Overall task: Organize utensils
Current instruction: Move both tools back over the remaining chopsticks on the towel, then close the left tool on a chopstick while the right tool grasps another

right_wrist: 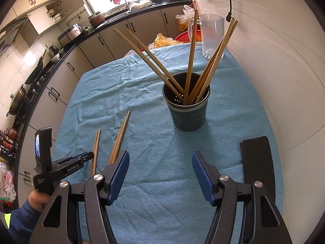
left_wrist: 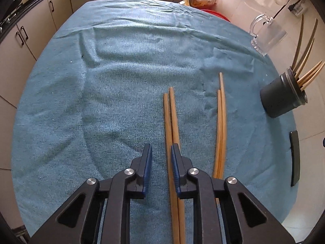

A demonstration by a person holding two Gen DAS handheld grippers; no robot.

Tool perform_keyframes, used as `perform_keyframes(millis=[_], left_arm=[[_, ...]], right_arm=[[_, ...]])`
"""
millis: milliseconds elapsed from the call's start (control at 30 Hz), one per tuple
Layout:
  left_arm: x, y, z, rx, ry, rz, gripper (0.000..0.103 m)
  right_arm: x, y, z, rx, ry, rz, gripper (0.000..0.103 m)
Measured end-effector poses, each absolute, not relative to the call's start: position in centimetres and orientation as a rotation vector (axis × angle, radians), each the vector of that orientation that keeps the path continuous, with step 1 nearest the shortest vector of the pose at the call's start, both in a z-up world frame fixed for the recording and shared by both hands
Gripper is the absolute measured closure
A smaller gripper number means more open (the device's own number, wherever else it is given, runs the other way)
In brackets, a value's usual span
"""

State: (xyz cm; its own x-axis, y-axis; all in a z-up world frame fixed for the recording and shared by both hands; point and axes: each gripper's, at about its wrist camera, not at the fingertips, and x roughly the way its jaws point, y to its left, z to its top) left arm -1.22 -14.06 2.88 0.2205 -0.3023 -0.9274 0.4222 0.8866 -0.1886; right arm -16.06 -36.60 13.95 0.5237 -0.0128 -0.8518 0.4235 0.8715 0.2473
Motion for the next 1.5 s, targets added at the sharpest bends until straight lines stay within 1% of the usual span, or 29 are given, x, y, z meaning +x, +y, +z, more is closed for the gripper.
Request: perform_keyframes(millis=[233, 267, 333, 467, 533, 567, 633, 700, 733, 800, 1067, 1267, 1333, 1367, 1500], left_arm=[[-0.7, -15.7, 2.7, 0.204, 1.215, -0.483, 0.086], [-0.7, -15.8, 2.7, 0.206, 1.215, -0.470, 0.087], [-0.6, -15.5, 2.7, 0.204, 1.215, -0.442, 0.096], [-0.8, -13.7, 2.9, 0.176, 1.225, -0.408, 0.096], [-0.9, -12.4, 3.0, 0.163, 1.228, -0.392, 0.096], [-0.9, -11.8, 3.1, 0.157, 1.230, -0.382, 0.096], [-1.0, -10.7, 3.1, 0.143, 1.234, -0.372, 0.096], [-1.1, -10.0, 3.1, 0.136, 1.234, -0.370, 0.096], [-1.1, -9.9, 3.1, 0.137, 1.234, -0.372, 0.096], [-1.3, -9.6, 3.2, 0.146, 1.234, -0.375, 0.096], [-1.3, -9.4, 3.1, 0.177, 1.237, -0.405, 0.096], [-1.3, -9.4, 3.1, 0.190, 1.231, -0.423, 0.095], [-1.3, -9.4, 3.1, 0.189, 1.231, -0.427, 0.095], [-1.3, -9.3, 3.0, 0.190, 1.231, -0.429, 0.095], [-1.3, -9.4, 3.0, 0.194, 1.227, -0.430, 0.095]], right_arm=[[-15.5, -36.3, 13.5, 0.454, 1.006, -0.254, 0.035], [-15.4, -36.2, 13.4, 0.453, 1.009, -0.250, 0.035], [-15.1, -35.9, 13.3, 0.452, 1.016, -0.235, 0.035], [-14.2, -35.0, 12.8, 0.442, 1.041, -0.198, 0.036], [-13.4, -34.3, 12.3, 0.437, 1.057, -0.166, 0.047], [-12.9, -33.9, 12.0, 0.439, 1.069, -0.145, 0.049], [-11.9, -33.5, 11.2, 0.462, 1.094, -0.109, 0.058], [-10.5, -33.2, 10.0, 0.496, 1.126, -0.085, 0.061], [-9.7, -33.0, 9.3, 0.506, 1.145, -0.084, 0.067], [-7.8, -32.4, 7.9, 0.539, 1.177, -0.064, 0.068], [-2.2, -31.2, 4.2, 0.597, 1.253, -0.098, 0.068], [0.2, -31.5, 2.4, 0.603, 1.295, -0.147, 0.074], [0.7, -31.4, 2.0, 0.576, 1.309, -0.158, 0.080], [0.9, -31.4, 1.8, 0.563, 1.319, -0.167, 0.081], [1.2, -31.3, 1.0, 0.556, 1.334, -0.186, 0.083]])
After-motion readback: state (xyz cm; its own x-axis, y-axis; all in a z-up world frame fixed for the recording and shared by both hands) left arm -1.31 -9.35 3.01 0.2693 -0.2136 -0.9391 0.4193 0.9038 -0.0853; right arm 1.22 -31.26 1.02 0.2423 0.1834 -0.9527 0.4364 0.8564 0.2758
